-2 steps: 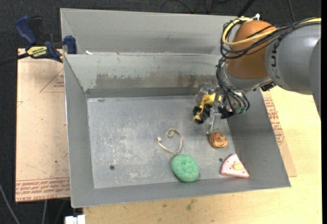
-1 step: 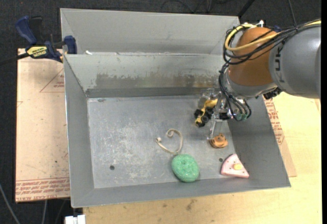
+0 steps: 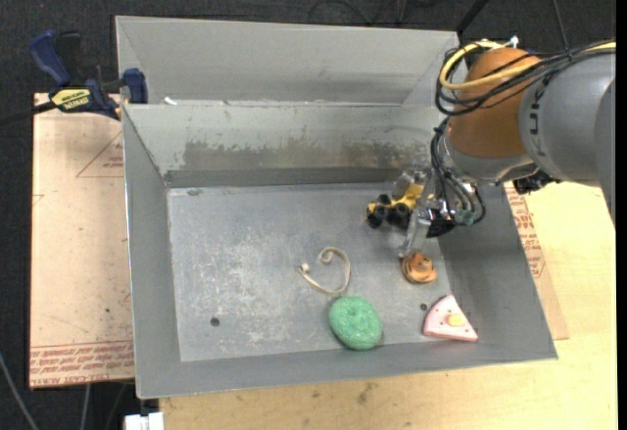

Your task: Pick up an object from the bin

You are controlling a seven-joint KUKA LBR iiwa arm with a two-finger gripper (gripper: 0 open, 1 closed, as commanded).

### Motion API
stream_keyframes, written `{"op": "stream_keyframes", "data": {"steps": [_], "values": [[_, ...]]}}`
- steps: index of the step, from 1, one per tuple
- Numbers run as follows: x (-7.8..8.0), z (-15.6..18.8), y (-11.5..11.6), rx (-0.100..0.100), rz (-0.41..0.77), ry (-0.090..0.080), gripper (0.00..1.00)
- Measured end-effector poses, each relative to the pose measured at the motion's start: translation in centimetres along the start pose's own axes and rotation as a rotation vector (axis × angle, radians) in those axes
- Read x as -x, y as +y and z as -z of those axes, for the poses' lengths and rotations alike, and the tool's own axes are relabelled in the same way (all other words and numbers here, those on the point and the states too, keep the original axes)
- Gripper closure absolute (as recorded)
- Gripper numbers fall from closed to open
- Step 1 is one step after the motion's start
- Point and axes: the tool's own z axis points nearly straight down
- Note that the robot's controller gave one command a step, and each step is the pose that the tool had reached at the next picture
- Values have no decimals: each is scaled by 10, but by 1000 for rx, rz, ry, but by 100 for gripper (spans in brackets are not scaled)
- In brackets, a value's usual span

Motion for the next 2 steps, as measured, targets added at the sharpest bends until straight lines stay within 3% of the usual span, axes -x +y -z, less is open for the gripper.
{"op": "stream_keyframes", "data": {"steps": [1,2], "values": [[17,-10,2,4,66,2,100],[17,-10,2,4,66,2,100]]}}
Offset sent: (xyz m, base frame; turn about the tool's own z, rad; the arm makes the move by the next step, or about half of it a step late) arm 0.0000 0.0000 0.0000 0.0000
